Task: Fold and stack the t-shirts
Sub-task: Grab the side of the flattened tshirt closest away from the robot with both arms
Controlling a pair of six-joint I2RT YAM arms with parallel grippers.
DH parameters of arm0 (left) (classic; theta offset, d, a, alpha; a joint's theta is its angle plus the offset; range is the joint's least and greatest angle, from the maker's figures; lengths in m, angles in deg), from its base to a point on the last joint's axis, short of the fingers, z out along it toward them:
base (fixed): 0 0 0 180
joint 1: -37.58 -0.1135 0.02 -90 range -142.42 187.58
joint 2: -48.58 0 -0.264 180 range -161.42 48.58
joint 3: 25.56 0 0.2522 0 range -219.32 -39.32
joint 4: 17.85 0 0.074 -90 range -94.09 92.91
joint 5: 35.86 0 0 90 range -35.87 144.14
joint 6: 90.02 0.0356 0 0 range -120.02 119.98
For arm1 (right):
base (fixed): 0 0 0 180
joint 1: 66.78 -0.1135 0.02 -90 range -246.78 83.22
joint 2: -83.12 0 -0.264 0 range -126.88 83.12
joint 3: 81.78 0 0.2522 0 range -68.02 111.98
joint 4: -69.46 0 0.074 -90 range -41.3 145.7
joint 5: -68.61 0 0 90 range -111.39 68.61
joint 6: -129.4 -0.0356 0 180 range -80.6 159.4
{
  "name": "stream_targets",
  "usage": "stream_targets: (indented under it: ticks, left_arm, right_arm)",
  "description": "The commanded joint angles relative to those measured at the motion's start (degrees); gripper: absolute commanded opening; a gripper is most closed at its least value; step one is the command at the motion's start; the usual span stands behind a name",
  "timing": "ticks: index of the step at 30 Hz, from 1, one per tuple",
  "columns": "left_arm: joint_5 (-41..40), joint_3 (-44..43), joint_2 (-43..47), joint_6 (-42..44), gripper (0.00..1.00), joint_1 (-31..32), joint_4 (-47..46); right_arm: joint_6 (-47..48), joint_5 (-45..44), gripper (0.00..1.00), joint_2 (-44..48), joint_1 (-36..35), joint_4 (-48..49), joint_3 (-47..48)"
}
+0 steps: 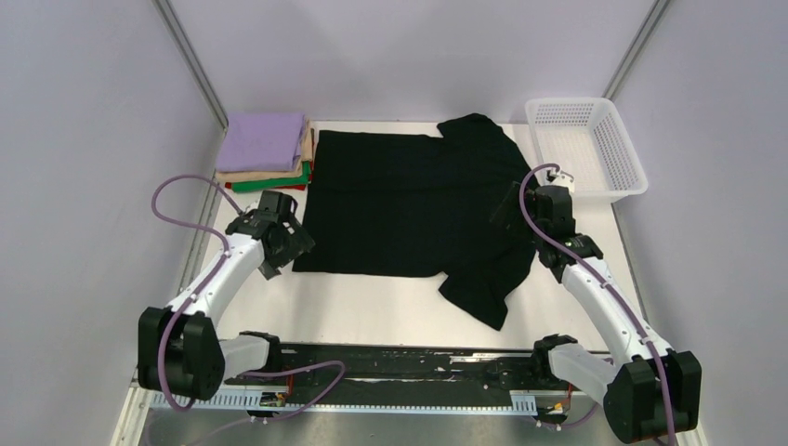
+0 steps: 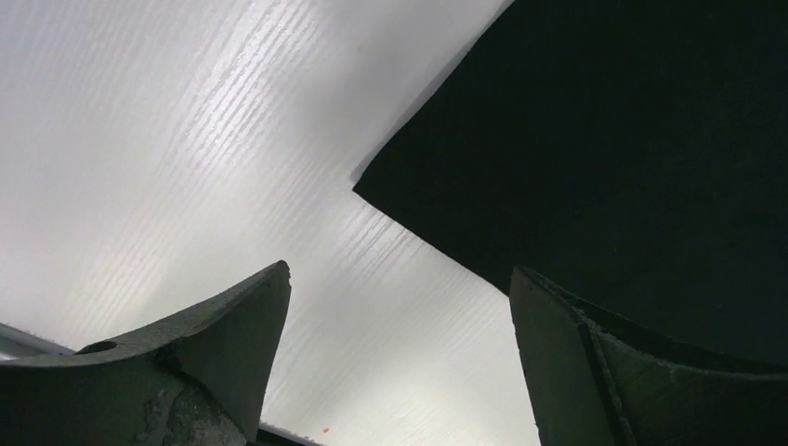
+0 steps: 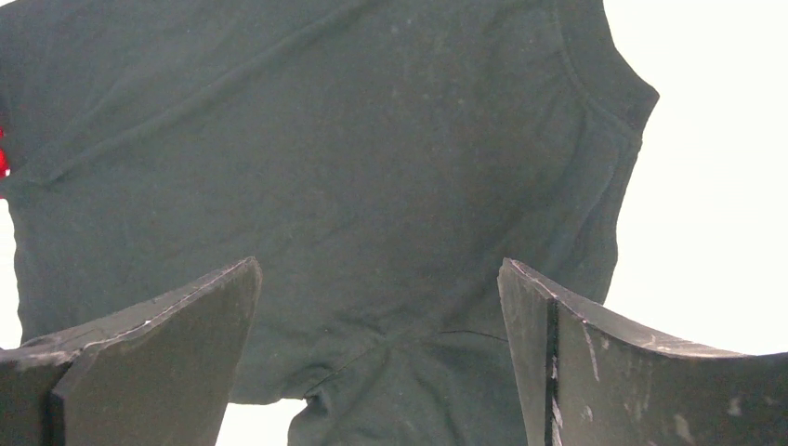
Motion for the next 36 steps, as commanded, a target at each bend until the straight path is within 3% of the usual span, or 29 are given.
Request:
stream_targets:
  ticks: [1,12,36]
  left_arm:
    - [1.0,0.6,-4.6,-5.8,0.9,-1.3,-4.4]
    - [0.3,0.4,-14.3,-10.1,0.73,-3.4,-8.2]
    - [1.1,-3.5,-27.7,-10.7,0.53,-3.4,-9.5]
  right_arm:
    - [0.2,2.0,1.0,-1.1,0.0,2.2,1.3]
    - [2.4,2.6,1.0,-1.0,0.0,1.1,0.8]
    - [3.1,0.2,1.0,-2.5,0.0,1.0,0.7]
